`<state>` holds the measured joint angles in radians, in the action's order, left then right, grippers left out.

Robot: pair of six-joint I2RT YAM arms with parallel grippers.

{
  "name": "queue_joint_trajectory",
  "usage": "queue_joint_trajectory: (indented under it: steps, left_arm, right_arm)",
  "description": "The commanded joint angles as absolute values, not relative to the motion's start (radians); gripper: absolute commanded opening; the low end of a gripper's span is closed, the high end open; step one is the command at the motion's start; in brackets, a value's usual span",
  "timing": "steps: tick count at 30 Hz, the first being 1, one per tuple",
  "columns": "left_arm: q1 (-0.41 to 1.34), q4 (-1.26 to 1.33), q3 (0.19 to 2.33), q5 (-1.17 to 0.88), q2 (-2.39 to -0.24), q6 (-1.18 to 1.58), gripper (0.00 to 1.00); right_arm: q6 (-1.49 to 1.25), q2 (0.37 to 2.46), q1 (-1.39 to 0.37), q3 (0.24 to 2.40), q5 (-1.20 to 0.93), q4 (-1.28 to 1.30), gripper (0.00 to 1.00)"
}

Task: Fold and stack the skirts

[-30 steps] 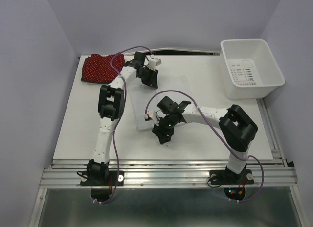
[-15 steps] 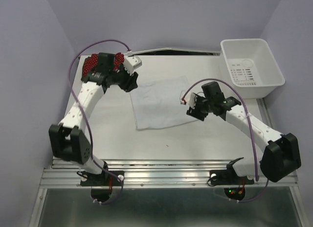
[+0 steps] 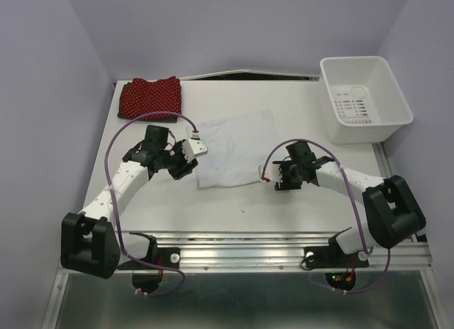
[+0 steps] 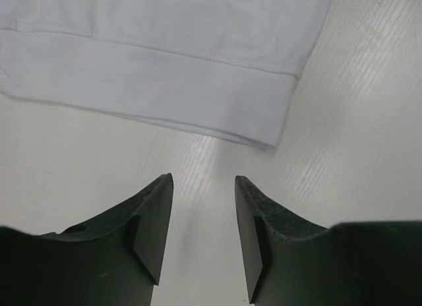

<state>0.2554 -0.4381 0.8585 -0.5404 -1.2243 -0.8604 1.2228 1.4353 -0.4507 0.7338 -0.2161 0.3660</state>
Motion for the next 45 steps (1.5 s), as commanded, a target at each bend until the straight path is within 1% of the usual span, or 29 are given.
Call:
queue_joint_trajectory:
  steps: [1,6,9,10,11,12,13,15,18,23,26,30,33,34,35,38,39,42,43,45]
  left_arm:
    - [0.278,-0.434,0.828,-0.542,-1.175,-0.966,0.54]
    - [0.342,-0.410,0.769,-0.476,-1.173,-1.022,0.54]
    - [0.365,-0.391,0.756,-0.453,-1.195,-1.028,0.53]
    - [0.371,-0.387,0.758,-0.449,-1.204,-1.028,0.53]
    - [0.374,-0.385,0.761,-0.449,-1.212,-1.032,0.52]
    - [0.377,-0.384,0.762,-0.445,-1.232,-1.038,0.52]
    - [0.382,-0.380,0.762,-0.440,-1.241,-1.046,0.52]
    - [0.413,-0.370,0.753,-0.407,-1.258,-1.084,0.51]
    - [0.480,-0.342,0.709,-0.368,-1.247,-1.131,0.51]
    - [0.529,-0.288,0.644,-0.345,-1.227,-1.141,0.52]
    - [0.563,-0.253,0.635,-0.334,-1.272,-1.131,0.52]
    - [0.581,-0.143,0.644,-0.290,-1.366,-1.091,0.52]
    - [0.580,-0.129,0.663,-0.276,-1.417,-1.088,0.49]
    - [0.580,-0.130,0.663,-0.284,-1.420,-1.095,0.47]
    - [0.583,-0.130,0.660,-0.290,-1.425,-1.112,0.38]
    - [0.589,-0.137,0.649,-0.288,-1.428,-1.134,0.23]
    - [0.589,-0.147,0.647,-0.285,-1.422,-1.141,0.14]
    - [0.589,-0.178,0.643,-0.284,-1.382,-1.144,0.02]
    - [0.589,-0.192,0.644,-0.299,-1.364,-1.140,0.00]
    - [0.589,-0.256,0.650,-0.317,-1.303,-1.134,0.00]
  right_arm:
    - [1.282,1.460,-0.434,0.733,-0.206,0.235,0.59]
    - [1.284,1.488,-0.434,0.747,-0.204,0.213,0.57]
    - [1.316,1.497,-0.423,0.747,-0.204,0.215,0.51]
    - [1.327,1.509,-0.423,0.741,-0.204,0.215,0.44]
    - [1.348,1.514,-0.423,0.736,-0.206,0.213,0.41]
    - [1.357,1.522,-0.423,0.726,-0.215,0.213,0.29]
    - [1.368,1.526,-0.423,0.721,-0.221,0.213,0.21]
    - [1.368,1.534,-0.423,0.718,-0.238,0.219,0.01]
    - [1.316,1.554,-0.423,0.755,-0.252,0.258,0.01]
    - [1.273,1.523,-0.423,0.801,-0.293,0.322,0.01]
    - [1.269,1.502,-0.423,0.799,-0.305,0.342,0.01]
    - [1.276,1.496,-0.423,0.801,-0.296,0.362,0.01]
    - [1.282,1.480,-0.423,0.798,-0.295,0.373,0.01]
    - [1.281,1.479,-0.423,0.799,-0.298,0.376,0.01]
    - [1.273,1.474,-0.423,0.801,-0.301,0.383,0.01]
    - [1.264,1.468,-0.423,0.814,-0.302,0.399,0.01]
    - [1.266,1.462,-0.423,0.813,-0.304,0.409,0.01]
    - [1.266,1.418,-0.423,0.799,-0.310,0.436,0.01]
    - [1.261,1.404,-0.423,0.798,-0.317,0.448,0.01]
    - [1.230,1.364,-0.423,0.808,-0.325,0.497,0.01]
